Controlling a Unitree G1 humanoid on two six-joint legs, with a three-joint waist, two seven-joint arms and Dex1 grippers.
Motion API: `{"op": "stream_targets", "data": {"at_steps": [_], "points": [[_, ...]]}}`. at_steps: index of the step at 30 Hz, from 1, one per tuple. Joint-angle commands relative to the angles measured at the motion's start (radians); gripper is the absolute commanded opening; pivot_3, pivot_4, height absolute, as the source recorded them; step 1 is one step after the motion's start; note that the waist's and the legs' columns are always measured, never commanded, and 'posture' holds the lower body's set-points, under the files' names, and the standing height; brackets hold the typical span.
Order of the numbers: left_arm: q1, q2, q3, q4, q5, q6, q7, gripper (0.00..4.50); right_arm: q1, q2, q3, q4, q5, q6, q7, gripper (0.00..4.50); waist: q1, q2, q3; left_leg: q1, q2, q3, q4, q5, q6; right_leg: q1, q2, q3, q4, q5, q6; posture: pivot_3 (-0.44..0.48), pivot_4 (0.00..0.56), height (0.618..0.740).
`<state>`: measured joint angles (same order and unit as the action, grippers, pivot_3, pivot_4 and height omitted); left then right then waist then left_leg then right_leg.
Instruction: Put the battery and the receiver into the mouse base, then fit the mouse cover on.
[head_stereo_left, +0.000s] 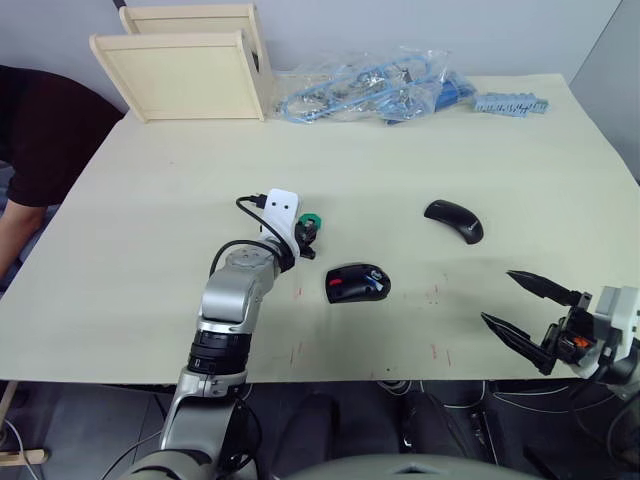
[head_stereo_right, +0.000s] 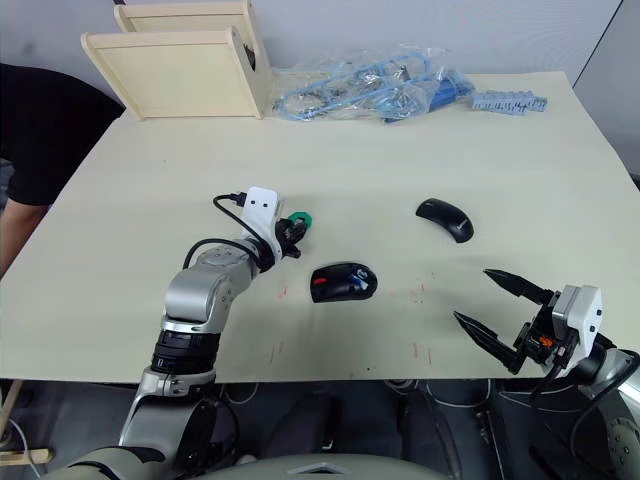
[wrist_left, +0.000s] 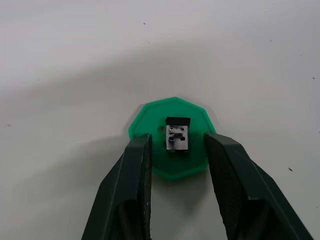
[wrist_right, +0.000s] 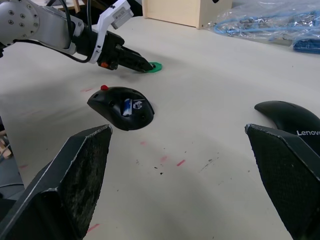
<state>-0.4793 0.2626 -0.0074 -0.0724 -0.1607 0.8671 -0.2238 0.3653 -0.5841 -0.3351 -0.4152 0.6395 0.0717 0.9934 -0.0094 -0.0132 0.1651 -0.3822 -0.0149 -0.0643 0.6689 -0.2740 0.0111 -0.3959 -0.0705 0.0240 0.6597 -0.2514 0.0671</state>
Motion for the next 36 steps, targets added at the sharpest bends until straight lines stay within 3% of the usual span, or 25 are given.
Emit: {"op": "stream_targets", "data": {"at_steps": [1,32,36], "points": [[-0.012,0.003,0.012,0.002,-0.005,0.011,-0.006,1.78,0.003,-0.004,-0.029,-0.037,0.005,-0.02,-0.003,4.5,0.0,0.0,0.0,0.0,0.0,0.0,0.0,0.0,0.0,0.0,0.0,0.0,0.0,0.0,0.0,0.0,0.15,0.74],[-0.026,0.002,0.03,-0.003,-0.013,0.054,-0.005,1.78,0.001,-0.007,-0.013,-0.057,0.0,-0.005,-0.03,4.5,0.0,0.0,0.0,0.0,0.0,0.0,0.0,0.0,0.0,0.0,0.0,0.0,0.0,0.0,0.0,0.0,0.15,0.74],[-0.026,0.002,0.029,-0.004,-0.013,0.053,-0.005,0.55,0.001,-0.005,-0.013,-0.062,-0.001,-0.001,-0.034,4.5,0.0,0.0,0.0,0.0,0.0,0.0,0.0,0.0,0.0,0.0,0.0,0.0,0.0,0.0,0.0,0.0,0.15,0.74]]}}
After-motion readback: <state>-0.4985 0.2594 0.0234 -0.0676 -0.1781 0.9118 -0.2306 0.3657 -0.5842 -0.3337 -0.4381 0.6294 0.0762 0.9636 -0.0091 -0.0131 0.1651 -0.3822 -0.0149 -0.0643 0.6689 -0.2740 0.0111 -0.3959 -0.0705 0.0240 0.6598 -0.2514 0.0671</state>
